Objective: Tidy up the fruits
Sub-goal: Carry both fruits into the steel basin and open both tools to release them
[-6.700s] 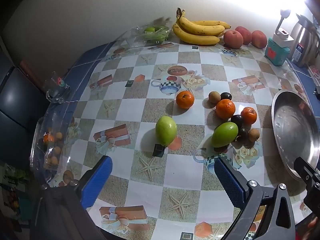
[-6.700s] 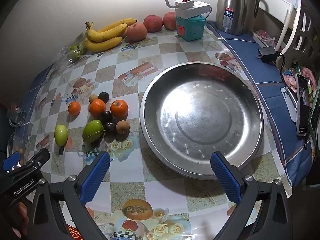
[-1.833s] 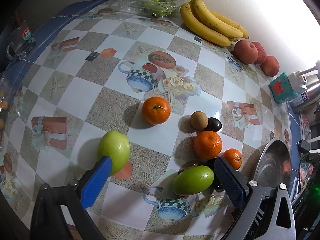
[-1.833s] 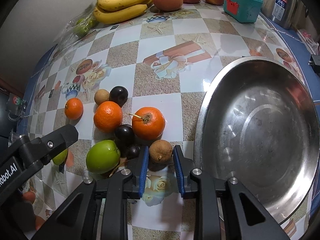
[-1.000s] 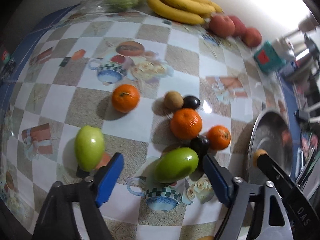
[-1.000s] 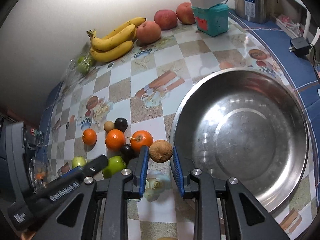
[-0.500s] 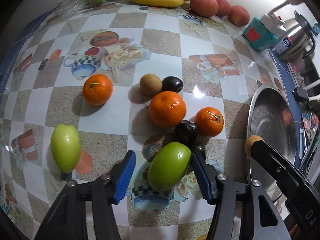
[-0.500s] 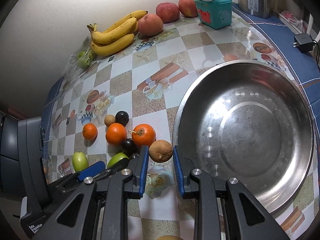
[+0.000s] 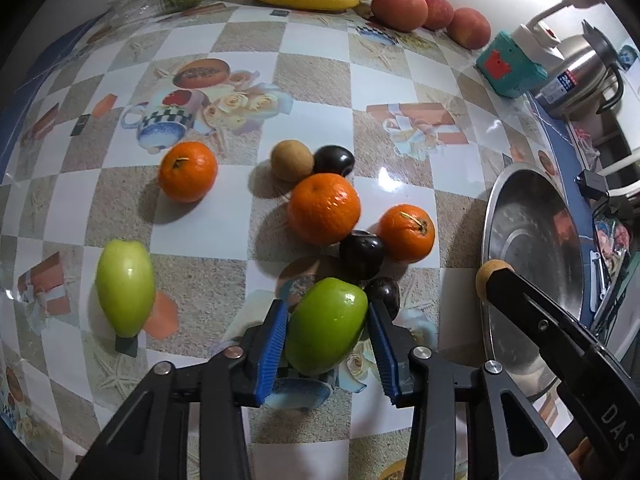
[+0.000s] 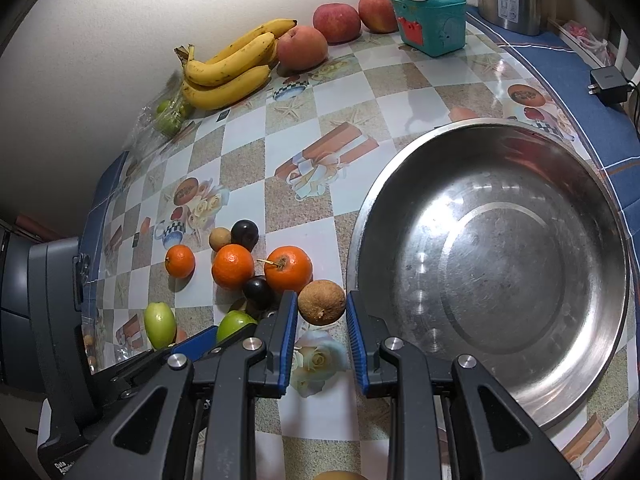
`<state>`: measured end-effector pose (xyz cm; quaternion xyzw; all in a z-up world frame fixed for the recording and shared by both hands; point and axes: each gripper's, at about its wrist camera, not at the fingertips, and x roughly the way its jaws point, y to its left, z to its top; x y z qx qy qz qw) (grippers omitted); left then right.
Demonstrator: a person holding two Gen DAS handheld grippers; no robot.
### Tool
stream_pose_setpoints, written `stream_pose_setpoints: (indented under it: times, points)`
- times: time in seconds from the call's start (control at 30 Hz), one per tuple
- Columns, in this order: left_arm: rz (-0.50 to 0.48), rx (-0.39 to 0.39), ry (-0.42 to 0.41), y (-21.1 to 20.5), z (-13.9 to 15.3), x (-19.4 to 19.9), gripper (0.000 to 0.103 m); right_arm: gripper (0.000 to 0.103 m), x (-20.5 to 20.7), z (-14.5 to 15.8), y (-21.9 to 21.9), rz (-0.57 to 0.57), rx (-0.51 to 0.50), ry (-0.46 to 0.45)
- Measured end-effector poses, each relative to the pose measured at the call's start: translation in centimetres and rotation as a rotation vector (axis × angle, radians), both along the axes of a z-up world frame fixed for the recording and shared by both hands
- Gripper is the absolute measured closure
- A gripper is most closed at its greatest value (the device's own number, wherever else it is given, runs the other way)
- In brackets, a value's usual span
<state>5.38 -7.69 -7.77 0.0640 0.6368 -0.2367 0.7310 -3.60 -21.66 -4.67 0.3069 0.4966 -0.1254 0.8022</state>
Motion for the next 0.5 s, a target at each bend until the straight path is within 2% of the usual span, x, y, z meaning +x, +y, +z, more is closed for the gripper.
stream_pose_setpoints:
  times: [0.3,0.5]
  points:
    - [0.085,-0.050,-0.089,2.4,2.8,0.8,0.060,0.077,-0.1,0.4,0.0,-0.001,0.004,-0.018]
    - [0.090,-0.145,-0.174,2.7,5.9,0.5,0.060,0.077,-0.6,1.5,-0.6,-0.024,-0.005,-0.056]
